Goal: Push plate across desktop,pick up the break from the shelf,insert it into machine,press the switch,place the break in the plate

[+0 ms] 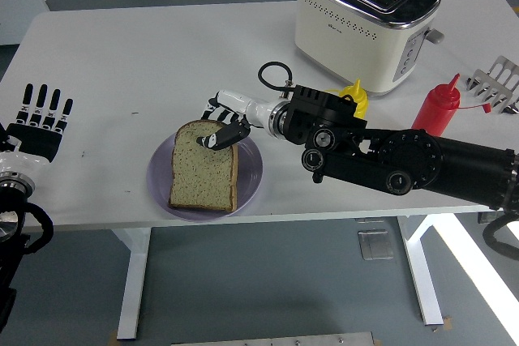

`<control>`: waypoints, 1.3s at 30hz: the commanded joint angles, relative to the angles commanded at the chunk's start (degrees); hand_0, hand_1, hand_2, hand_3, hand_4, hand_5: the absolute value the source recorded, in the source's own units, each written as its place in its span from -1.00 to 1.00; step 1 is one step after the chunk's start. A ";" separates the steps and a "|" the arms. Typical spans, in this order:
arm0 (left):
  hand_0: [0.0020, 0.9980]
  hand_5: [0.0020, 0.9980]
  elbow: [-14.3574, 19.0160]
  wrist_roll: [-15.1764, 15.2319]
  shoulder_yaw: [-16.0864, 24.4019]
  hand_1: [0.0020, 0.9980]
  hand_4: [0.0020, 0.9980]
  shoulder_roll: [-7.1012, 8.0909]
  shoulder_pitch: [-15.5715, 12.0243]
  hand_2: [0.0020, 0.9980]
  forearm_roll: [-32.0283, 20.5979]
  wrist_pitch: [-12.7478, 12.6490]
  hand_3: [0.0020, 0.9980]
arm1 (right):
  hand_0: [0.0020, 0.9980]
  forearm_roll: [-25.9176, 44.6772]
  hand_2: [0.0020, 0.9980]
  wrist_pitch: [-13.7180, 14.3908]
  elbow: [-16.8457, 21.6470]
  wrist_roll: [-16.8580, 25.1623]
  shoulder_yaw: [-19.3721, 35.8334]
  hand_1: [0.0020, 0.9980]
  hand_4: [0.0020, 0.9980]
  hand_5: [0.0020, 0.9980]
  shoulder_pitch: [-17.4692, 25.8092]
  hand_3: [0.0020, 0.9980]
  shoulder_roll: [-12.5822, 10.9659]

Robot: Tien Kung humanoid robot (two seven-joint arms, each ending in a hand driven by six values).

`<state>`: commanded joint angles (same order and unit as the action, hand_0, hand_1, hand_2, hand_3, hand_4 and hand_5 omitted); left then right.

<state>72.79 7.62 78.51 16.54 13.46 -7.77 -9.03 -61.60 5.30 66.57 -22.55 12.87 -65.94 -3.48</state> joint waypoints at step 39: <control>0.70 0.91 2.19 -0.23 2.00 0.60 0.62 -0.71 -0.45 0.63 0.59 0.06 0.71 | 0.51 -3.05 0.57 12.30 6.57 7.04 9.87 0.55 0.50 -0.31 0.26 0.48 -2.69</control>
<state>74.98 7.39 80.51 15.83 13.01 -7.18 -8.97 -64.66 17.60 73.13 -15.51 22.73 -65.68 -6.17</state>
